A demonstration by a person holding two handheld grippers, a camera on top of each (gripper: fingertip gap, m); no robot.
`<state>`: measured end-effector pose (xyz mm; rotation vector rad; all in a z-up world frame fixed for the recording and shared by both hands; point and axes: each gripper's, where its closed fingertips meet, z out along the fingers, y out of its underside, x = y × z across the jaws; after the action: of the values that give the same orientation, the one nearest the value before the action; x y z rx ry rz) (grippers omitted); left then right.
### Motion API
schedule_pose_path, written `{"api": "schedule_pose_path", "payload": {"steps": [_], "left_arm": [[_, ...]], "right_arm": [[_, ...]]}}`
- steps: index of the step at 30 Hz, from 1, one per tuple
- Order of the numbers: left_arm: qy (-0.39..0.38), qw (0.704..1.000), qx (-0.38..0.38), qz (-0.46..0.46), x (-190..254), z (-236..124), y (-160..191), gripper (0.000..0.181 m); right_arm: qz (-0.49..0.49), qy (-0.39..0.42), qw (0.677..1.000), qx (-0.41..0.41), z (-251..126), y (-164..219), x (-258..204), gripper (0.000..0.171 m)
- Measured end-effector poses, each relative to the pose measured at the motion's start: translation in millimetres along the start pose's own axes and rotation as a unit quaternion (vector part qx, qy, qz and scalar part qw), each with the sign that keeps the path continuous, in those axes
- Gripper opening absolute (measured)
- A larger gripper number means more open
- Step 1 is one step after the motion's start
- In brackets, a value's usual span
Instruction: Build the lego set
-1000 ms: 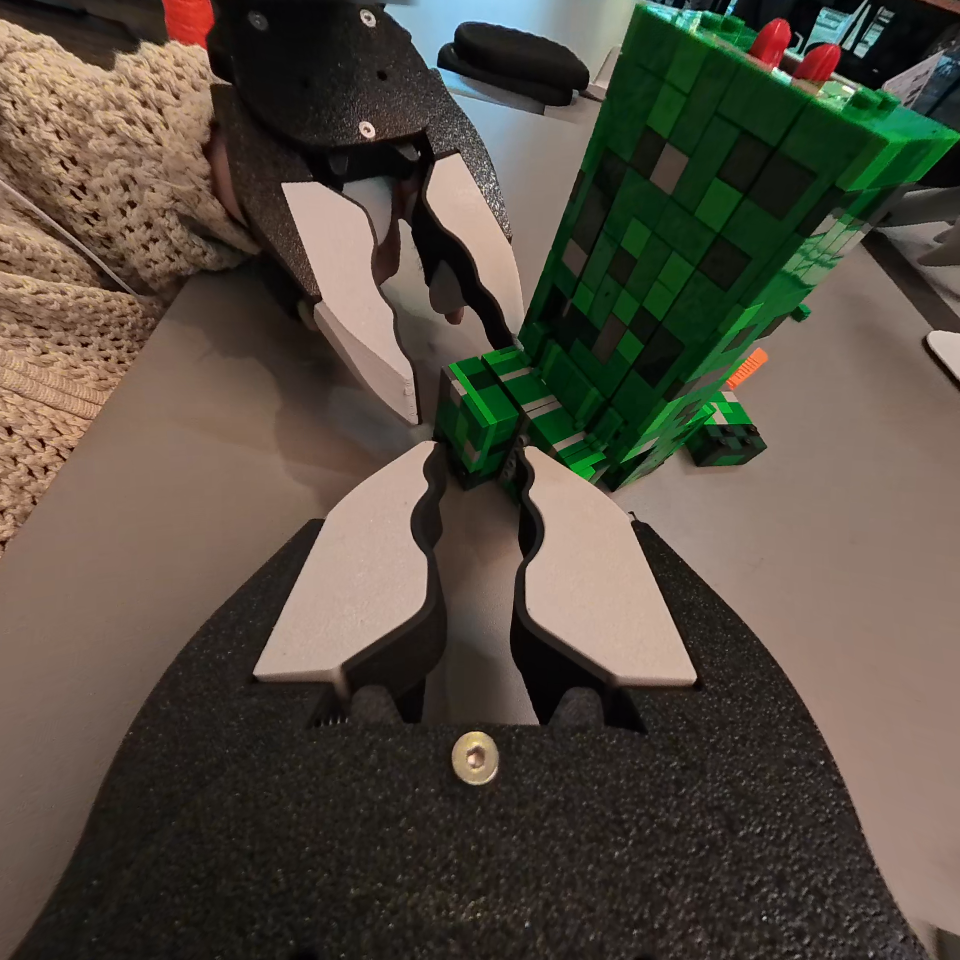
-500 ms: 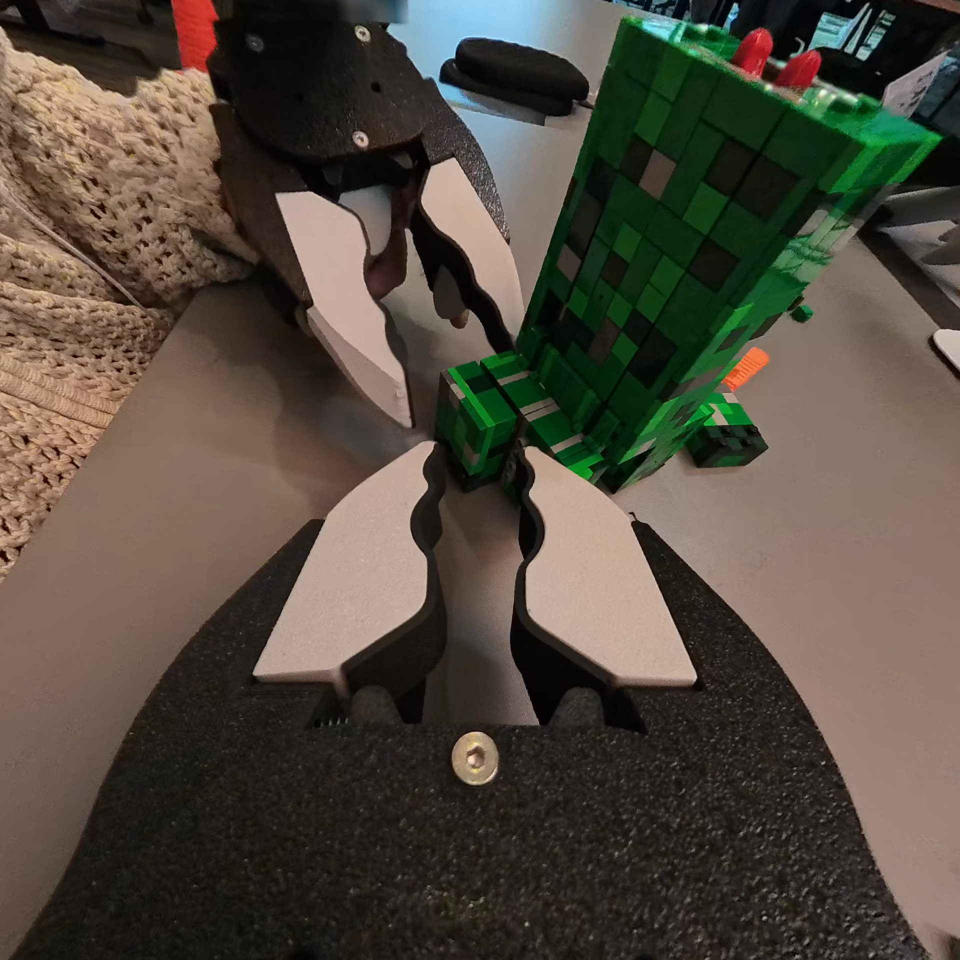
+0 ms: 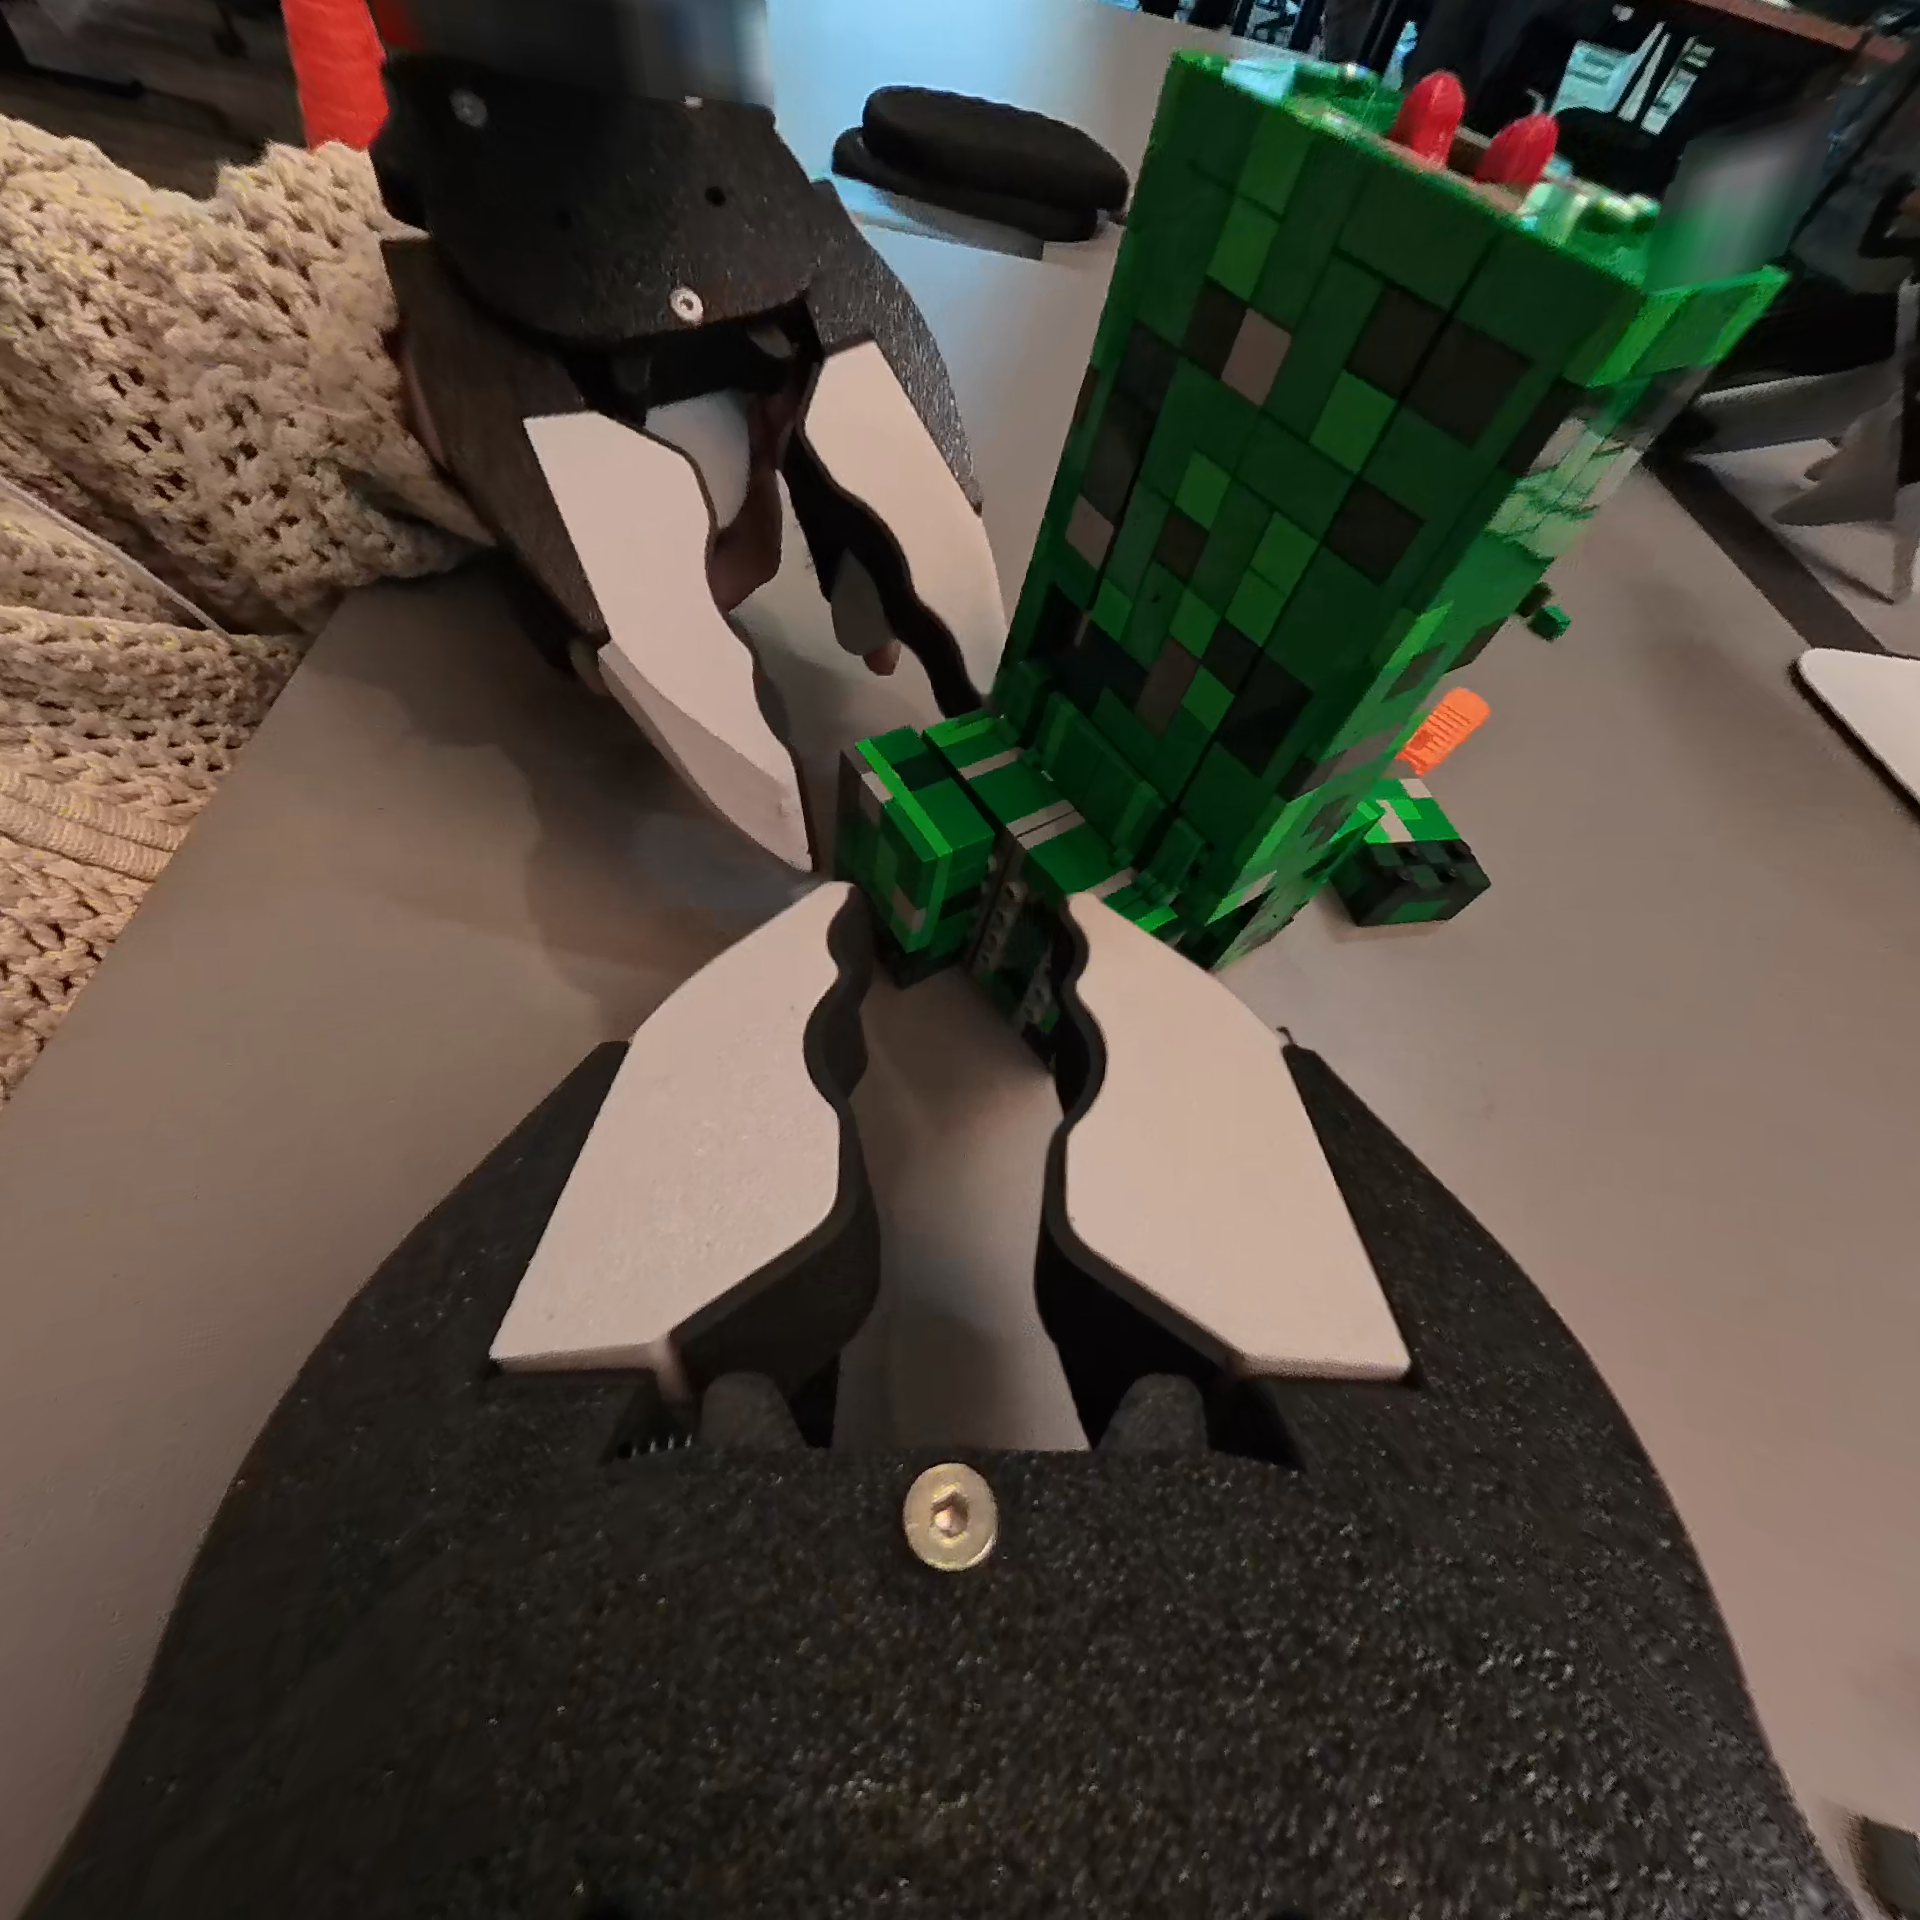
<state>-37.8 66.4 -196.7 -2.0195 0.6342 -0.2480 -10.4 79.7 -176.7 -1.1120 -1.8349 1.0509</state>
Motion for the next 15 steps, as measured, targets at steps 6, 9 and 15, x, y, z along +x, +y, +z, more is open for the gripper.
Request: {"api": "schedule_pose_path", "payload": {"steps": [6, 9, 15], "left_arm": [[0.006, 1.0, 0.005, -0.013, -1.3, -1.3, -0.8, 0.048], [0.007, 1.0, 0.009, -0.021, -2.6, -2.1, -1.3, 0.047], [0.007, 1.0, 0.003, -0.023, -3.4, -0.6, 0.4, 0.044]], "right_arm": [[-0.025, 0.023, 0.999, 0.013, -4.6, 0.5, 13.5, 0.05], [-0.009, 0.018, 1.0, -0.002, -2.6, 5.2, 20.8, 0.053], [0.027, -0.023, 0.998, -0.048, 4.9, 17.1, 20.6, 0.052]]}}
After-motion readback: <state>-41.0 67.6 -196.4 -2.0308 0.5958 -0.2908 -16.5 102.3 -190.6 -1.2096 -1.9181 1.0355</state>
